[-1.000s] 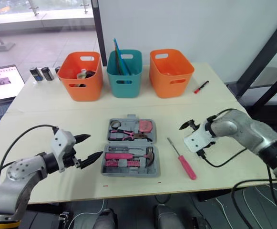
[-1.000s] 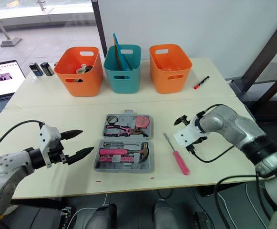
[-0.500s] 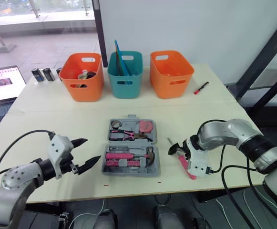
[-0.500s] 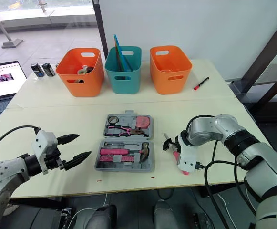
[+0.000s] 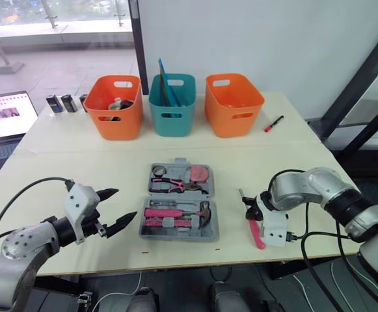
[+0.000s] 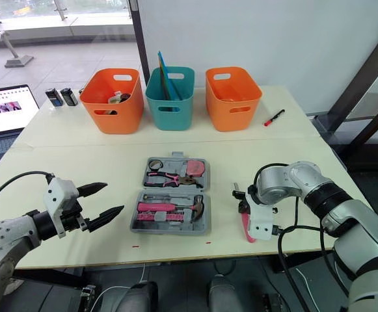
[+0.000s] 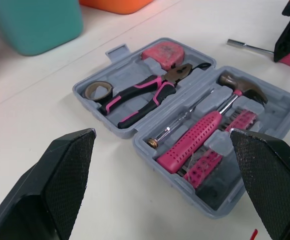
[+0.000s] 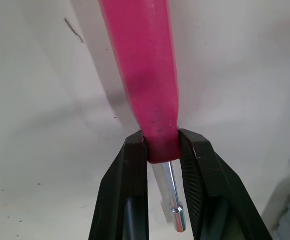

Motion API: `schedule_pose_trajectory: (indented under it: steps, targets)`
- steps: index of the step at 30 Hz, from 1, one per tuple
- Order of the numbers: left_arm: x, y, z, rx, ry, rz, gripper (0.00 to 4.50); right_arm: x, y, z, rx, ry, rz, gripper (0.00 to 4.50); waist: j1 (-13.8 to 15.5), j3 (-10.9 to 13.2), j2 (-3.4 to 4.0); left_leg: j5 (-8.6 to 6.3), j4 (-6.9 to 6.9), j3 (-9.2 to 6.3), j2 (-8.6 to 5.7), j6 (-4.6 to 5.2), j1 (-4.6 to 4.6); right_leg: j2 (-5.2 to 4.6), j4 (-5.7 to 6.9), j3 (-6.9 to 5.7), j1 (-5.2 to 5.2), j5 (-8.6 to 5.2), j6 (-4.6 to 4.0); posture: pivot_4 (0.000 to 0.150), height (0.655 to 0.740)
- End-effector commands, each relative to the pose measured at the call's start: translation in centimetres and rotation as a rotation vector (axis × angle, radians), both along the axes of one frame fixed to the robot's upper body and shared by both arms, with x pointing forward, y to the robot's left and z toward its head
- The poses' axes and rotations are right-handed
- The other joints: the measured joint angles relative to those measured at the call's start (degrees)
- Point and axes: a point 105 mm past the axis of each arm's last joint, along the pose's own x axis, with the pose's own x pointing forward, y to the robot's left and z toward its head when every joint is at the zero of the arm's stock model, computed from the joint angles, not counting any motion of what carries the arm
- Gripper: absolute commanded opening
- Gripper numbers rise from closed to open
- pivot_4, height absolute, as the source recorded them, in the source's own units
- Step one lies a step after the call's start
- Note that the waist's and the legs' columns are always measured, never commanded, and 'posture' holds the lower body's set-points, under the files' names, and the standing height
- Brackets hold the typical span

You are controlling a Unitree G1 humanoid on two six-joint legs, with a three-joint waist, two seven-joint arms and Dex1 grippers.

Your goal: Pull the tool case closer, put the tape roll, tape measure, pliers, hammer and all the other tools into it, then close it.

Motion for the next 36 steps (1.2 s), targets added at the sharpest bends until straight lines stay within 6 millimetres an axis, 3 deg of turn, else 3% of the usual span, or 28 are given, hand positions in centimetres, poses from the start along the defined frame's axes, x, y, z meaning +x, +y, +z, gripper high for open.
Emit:
schedule_pose_trajectory:
  steps: [1, 4, 9, 13, 16, 25, 29, 33, 36]
  targets:
    - [0.0, -0.2, 0.7, 0.004, -0.036, -0.007, 4.5, 0.4, -0.9, 0.1, 0.125, 0.042, -0.3, 0.39, 0.1, 0.0, -0.01, 0.0, 0.01, 0.0, 0.0, 0.0, 0.0, -0.01, -0.02, 0.0, 0.03, 0.0, 0.0, 0.15, 0.7344]
    - [0.0, -0.3, 0.6, 0.005, -0.034, -0.011, 4.5, 1.1, -0.2, 2.1, 0.398, 0.124, -0.698, 0.39, 0.1, 0.0, 0.02, 0.0, 0.03, -0.01, 0.0, 0.0, 0.07, -0.01, -0.01, 0.01, 0.11, 0.01, -0.01, 0.15, 0.7344]
    - [0.1, -0.6, 0.7, 0.004, -0.041, -0.03, 4.5, 1.2, -0.6, 4.2, 0.623, 0.298, -1.567, 0.39, 0.1, 0.1, 0.19, 0.0, 0.02, -0.05, 0.0, 0.01, 0.08, 0.02, 0.09, 0.0, 0.03, 0.02, -0.01, 0.15, 0.7344]
    - [0.1, -1.1, 1.3, -0.006, -0.069, -0.068, 4.5, 1.1, 0.0, 4.2, 0.763, 0.458, -1.977, 0.39, 0.3, 0.1, 0.21, -0.01, 0.02, -0.05, 0.0, -0.01, -0.06, 0.02, 0.06, -0.02, -0.15, 0.01, -0.02, 0.15, 0.7344]
    - [0.1, -1.3, 1.6, -0.007, -0.08, -0.088, 4.5, 2.0, 0.4, 3.7, 0.871, 0.492, -2.147, 0.39, 0.4, 0.1, 0.21, -0.01, 0.12, -0.06, 0.0, -0.01, -0.65, 0.02, 0.07, -0.05, -0.71, 0.08, -0.1, 0.15, 0.7344]
    - [0.0, -2.6, 2.7, -0.092, -0.066, -0.144, 4.5, 3.4, 0.9, 0.6, 0.999, 0.388, -2.271, 0.39, 0.0, 0.1, 0.19, 0.0, 0.08, -0.05, -0.01, -0.01, -0.78, 0.04, 0.03, -0.06, -0.81, 0.08, -0.04, 0.15, 0.7344]
    - [-0.1, -2.8, 2.7, -0.069, -0.064, -0.16, 4.5, 3.5, 1.3, 0.5, 1.05, 0.422, -2.284, 2.26, -0.3, 0.0, 0.12, 0.0, 0.17, -0.05, -0.01, -0.01, -0.69, 0.04, 0.04, -0.05, -0.67, 0.1, -0.07, 0.15, 0.7344]
    - [-0.2, -2.8, 2.8, -0.053, -0.058, -0.182, 4.5, 3.4, 0.4, 2.0, 1.061, 0.304, -2.125, 4.32, 0.1, 0.1, 0.17, 0.0, 0.18, -0.06, -0.01, 0.0, -0.69, 0.04, 0.03, -0.05, -0.65, 0.1, -0.08, 0.15, 0.7344]
    - [-0.5, -2.8, 2.9, -0.039, -0.046, -0.215, 4.5, 3.6, 0.3, 3.9, 1.174, 0.275, -1.962, 4.43, 0.3, 0.1, 0.21, 0.0, 0.13, -0.05, -0.04, -0.01, -0.83, 0.01, -0.06, -0.04, -0.76, 0.08, -0.05, 0.15, 0.7344]
